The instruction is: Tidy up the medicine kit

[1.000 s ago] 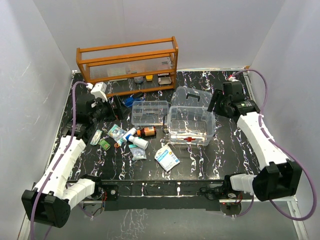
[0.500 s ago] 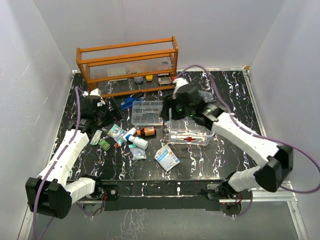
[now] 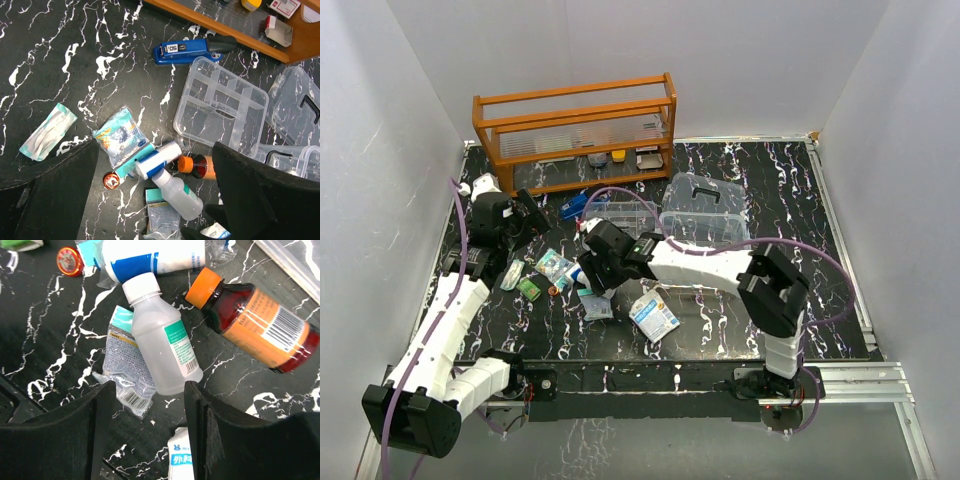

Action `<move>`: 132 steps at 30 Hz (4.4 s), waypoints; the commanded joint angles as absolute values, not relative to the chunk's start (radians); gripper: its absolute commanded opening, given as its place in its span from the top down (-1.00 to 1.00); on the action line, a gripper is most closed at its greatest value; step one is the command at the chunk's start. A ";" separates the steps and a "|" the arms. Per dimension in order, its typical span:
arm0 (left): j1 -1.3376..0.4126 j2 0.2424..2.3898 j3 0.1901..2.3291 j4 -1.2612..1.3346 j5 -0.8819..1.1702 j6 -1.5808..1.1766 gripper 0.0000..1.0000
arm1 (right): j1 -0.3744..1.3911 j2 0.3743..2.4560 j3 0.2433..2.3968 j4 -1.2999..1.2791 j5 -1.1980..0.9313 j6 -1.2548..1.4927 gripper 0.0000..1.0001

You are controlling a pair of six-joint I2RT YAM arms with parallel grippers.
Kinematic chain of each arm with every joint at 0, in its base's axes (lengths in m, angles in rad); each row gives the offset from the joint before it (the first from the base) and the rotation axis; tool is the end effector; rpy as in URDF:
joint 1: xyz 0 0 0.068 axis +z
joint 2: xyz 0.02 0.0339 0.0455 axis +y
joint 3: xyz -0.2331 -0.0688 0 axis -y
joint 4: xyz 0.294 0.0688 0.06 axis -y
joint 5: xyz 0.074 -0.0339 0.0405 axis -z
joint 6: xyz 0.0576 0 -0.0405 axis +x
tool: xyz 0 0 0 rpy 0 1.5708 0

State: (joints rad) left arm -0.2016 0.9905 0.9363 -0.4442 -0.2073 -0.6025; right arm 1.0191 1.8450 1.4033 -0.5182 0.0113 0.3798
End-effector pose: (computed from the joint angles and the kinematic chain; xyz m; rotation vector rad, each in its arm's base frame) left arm 0.2998 -0.0492 0.2901 -0.5364 1.9989 -0.2826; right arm 0.2364 0.3829 0.1587 -0.8185 2.4877 0.5203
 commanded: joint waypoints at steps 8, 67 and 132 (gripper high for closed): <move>-0.196 0.971 0.977 -0.450 -0.238 -0.587 -0.93 | 1.038 2.010 1.561 -0.507 0.071 0.330 -0.06; -0.196 0.884 0.837 -0.285 0.209 -0.405 -0.93 | 0.616 1.229 1.004 -0.443 0.263 0.741 0.46; -0.196 0.940 0.721 -0.024 0.270 -0.393 -0.94 | 0.587 1.548 1.034 -0.452 0.024 0.897 -0.06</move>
State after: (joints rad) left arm -0.1997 0.9577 0.7345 -0.0521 0.2722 -0.4038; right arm 0.5919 1.6157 0.9844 -0.4480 0.0013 0.8780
